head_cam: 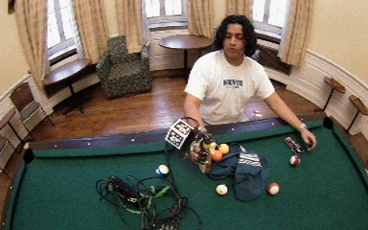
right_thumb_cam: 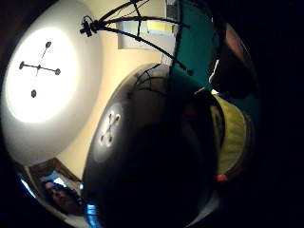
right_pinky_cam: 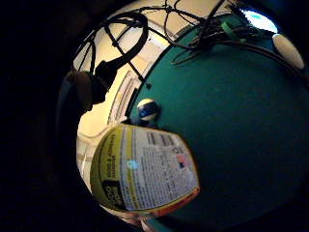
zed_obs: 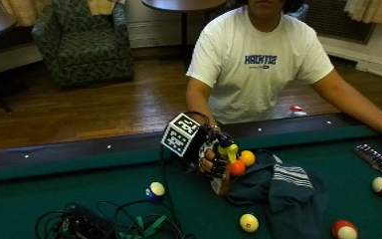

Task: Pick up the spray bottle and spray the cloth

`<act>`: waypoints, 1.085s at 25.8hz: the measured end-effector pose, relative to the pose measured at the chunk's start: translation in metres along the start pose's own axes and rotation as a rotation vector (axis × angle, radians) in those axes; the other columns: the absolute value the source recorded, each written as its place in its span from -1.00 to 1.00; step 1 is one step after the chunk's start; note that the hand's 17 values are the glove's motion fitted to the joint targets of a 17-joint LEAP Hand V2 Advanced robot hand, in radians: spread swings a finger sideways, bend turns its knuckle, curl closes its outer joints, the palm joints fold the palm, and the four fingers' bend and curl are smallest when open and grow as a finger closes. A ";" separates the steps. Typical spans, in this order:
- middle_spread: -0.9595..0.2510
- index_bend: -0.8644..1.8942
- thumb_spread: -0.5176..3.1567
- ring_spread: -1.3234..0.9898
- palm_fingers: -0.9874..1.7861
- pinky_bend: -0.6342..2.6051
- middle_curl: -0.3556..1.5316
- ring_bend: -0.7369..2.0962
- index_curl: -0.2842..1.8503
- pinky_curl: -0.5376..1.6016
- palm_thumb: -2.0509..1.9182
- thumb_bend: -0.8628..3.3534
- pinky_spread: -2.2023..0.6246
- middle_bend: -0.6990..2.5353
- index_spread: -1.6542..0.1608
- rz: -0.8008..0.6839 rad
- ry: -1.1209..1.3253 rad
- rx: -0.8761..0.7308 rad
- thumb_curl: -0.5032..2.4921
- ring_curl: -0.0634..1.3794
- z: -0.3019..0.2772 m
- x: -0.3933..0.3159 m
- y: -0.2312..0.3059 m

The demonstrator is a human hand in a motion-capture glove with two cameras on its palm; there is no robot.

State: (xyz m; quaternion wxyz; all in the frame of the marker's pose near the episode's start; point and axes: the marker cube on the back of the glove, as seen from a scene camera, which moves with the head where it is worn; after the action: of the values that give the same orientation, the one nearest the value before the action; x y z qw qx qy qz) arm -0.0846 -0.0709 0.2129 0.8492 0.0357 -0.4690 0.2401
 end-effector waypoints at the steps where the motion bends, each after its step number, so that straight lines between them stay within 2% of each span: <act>1: 0.23 -0.24 -0.24 -0.02 0.53 -0.47 -0.17 -0.13 -0.44 -0.20 0.44 -0.57 0.54 -0.34 0.49 -0.003 -0.004 -0.005 -0.39 -0.42 0.000 -0.001 0.000; 9: 0.21 -0.24 -0.37 -0.04 0.65 -0.38 -0.14 -0.11 -0.40 -0.15 0.51 -0.57 0.42 -0.34 0.49 -0.082 -0.022 -0.037 -0.32 -0.37 -0.001 -0.013 -0.002; 17: 0.22 -0.21 -0.41 -0.04 0.72 -0.34 -0.10 -0.08 -0.35 -0.12 0.51 -0.60 0.36 -0.31 0.50 -0.111 -0.029 -0.032 -0.29 -0.32 0.002 -0.019 -0.004; 28: 0.22 -0.14 -0.46 -0.04 0.72 -0.33 -0.04 -0.01 -0.27 -0.11 0.51 -0.60 0.34 -0.25 0.52 -0.147 -0.030 -0.012 -0.23 -0.26 0.003 -0.020 -0.004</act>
State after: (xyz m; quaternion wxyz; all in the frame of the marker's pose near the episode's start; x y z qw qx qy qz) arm -0.0940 -0.0827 0.1985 0.8576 0.0682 -0.4792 0.1738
